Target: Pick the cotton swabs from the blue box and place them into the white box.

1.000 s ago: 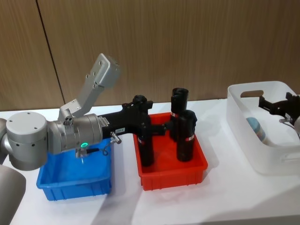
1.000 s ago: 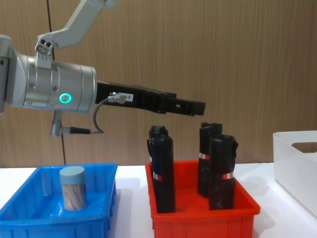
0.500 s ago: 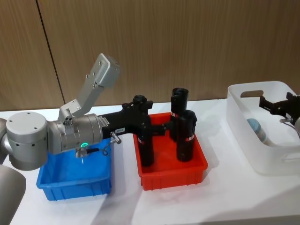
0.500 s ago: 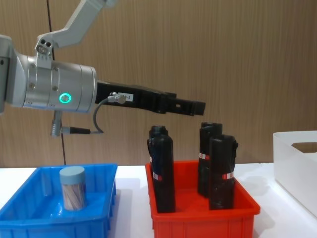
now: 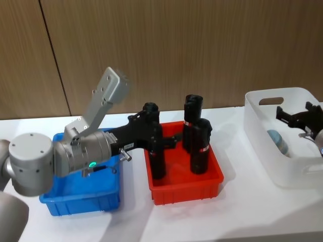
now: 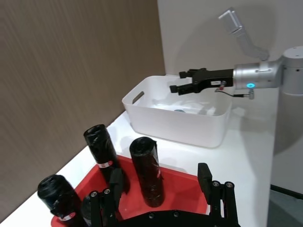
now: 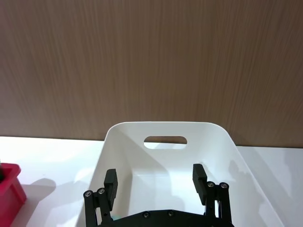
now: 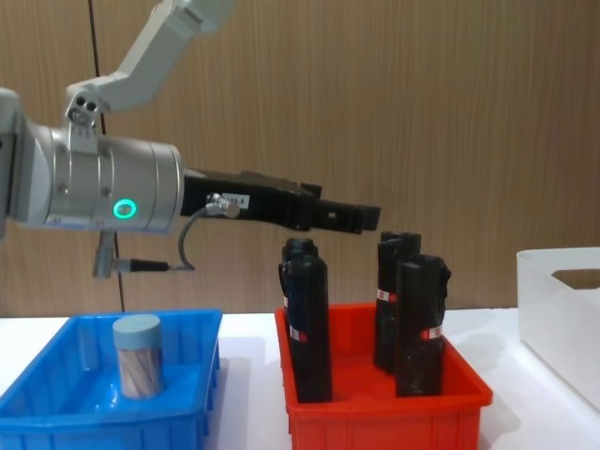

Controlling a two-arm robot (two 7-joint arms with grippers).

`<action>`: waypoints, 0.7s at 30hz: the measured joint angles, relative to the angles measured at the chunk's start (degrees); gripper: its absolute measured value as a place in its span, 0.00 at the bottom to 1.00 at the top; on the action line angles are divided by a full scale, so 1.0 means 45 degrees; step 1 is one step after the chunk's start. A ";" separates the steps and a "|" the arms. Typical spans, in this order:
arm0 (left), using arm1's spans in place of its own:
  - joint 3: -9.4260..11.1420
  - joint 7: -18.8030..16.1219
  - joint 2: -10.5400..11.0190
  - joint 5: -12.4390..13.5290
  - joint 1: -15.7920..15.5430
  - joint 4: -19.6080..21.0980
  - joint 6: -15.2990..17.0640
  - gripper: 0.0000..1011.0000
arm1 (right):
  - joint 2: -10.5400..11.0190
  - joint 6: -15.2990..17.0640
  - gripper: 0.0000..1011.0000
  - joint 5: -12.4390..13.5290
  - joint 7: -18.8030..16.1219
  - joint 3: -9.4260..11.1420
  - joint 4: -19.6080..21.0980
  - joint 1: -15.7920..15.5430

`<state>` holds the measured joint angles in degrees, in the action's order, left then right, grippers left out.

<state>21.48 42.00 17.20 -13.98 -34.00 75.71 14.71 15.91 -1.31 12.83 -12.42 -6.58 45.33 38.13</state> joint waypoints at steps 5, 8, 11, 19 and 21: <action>0.0084 -0.0777 0.0088 0.0047 0.0370 0.0320 -0.0260 0.99 | 0.0042 0.0047 0.99 0.0056 0.0124 -0.0091 0.0760 -0.0524; 0.0162 -0.1418 0.0165 0.0086 0.0704 0.0598 -0.0477 0.99 | 0.0082 0.0087 0.99 0.0094 0.0231 -0.0167 0.1406 -0.0978; 0.0207 -0.1822 0.0209 0.0108 0.0901 0.0764 -0.0613 0.99 | 0.0106 0.0114 0.99 0.0115 0.0284 -0.0210 0.1808 -0.1254; 0.0366 -0.3221 0.0371 0.0193 0.1584 0.1361 -0.1083 0.99 | 0.0191 0.0200 0.99 0.0208 0.0496 -0.0372 0.3189 -0.2214; 0.0397 -0.3466 0.0402 0.0208 0.1722 0.1469 -0.1172 0.99 | 0.0206 0.0218 0.99 0.0227 0.0537 -0.0401 0.3443 -0.2397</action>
<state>23.26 26.41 19.01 -13.05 -26.25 82.32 9.43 16.84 -0.33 13.85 -10.00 -8.38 60.82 27.35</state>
